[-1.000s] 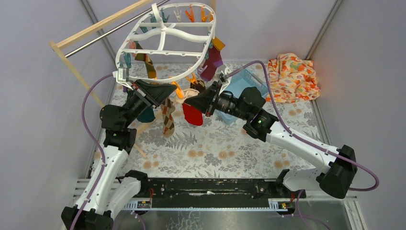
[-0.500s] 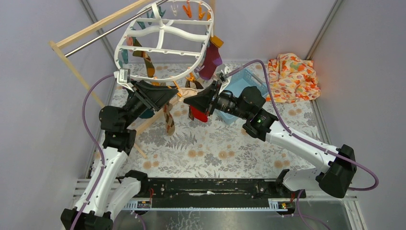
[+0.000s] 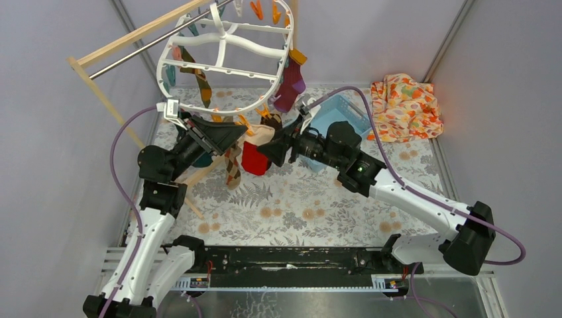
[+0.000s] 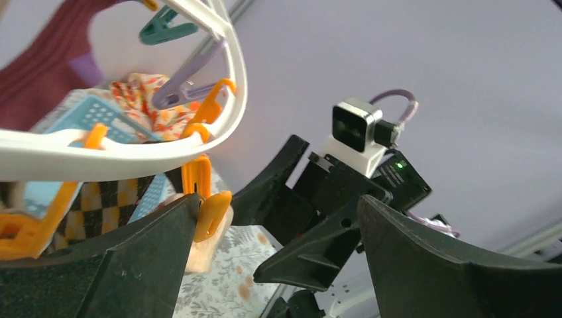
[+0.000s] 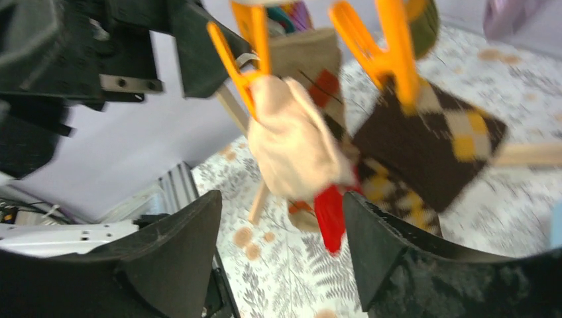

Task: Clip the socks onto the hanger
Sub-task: Clamp the sock onto the hanger, then reset both arms

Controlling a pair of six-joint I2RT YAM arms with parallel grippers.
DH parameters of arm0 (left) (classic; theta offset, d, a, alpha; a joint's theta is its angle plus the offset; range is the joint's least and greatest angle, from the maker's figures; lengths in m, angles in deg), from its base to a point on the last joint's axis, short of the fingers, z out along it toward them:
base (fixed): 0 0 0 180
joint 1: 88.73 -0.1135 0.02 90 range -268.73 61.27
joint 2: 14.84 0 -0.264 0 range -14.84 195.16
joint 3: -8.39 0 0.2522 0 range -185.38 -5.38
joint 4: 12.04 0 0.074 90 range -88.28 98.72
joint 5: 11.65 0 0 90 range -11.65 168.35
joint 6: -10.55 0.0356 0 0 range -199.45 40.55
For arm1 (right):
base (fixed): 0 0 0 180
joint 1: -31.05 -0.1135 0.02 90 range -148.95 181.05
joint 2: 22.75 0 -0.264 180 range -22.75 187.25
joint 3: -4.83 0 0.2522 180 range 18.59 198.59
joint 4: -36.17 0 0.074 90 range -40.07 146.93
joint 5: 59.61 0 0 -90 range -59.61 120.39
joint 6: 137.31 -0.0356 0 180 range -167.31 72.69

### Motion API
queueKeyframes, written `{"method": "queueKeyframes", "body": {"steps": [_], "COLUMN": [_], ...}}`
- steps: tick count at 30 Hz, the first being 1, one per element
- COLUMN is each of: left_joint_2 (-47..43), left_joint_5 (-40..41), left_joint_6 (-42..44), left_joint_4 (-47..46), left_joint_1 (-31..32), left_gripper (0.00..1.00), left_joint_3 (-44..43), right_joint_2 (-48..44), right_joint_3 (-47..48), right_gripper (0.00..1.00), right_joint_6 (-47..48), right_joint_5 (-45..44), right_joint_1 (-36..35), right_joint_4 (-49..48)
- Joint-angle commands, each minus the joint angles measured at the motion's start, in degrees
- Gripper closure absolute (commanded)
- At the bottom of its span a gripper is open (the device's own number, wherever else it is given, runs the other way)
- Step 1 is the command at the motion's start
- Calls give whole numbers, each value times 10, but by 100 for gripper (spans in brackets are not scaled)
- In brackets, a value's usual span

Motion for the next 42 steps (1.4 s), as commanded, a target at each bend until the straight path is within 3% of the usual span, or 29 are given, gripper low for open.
{"method": "queueKeyframes", "body": {"steps": [1,7,14,19,25,42], "left_joint_2": [-23,-42,-49,-44,-43,-50], "left_joint_5": [51,100,146,162,206,191], "left_joint_6": [100,184,208,225,211,208], "left_joint_4": [140,267,354,407,450,467], "left_joint_1": [0,0,0,0,0,0], "left_gripper": [4,1,1,1,1,1], "left_joint_3": [-31,-37,-2,23,24,20], "right_joint_2": [-52,-98,-133,-139,-183,-248], "right_joint_3": [-33,-98,-154,-156,-189,-237], "right_gripper": [24,17,16,16,17,18], "right_joint_6": [23,22,1,-40,-62,-88], "right_joint_5": [-88,-184,-235,-294,-286,-286], "right_joint_1": [-3,-2,8,39,71,72], "right_joint_4": [52,85,121,201,210,246]}}
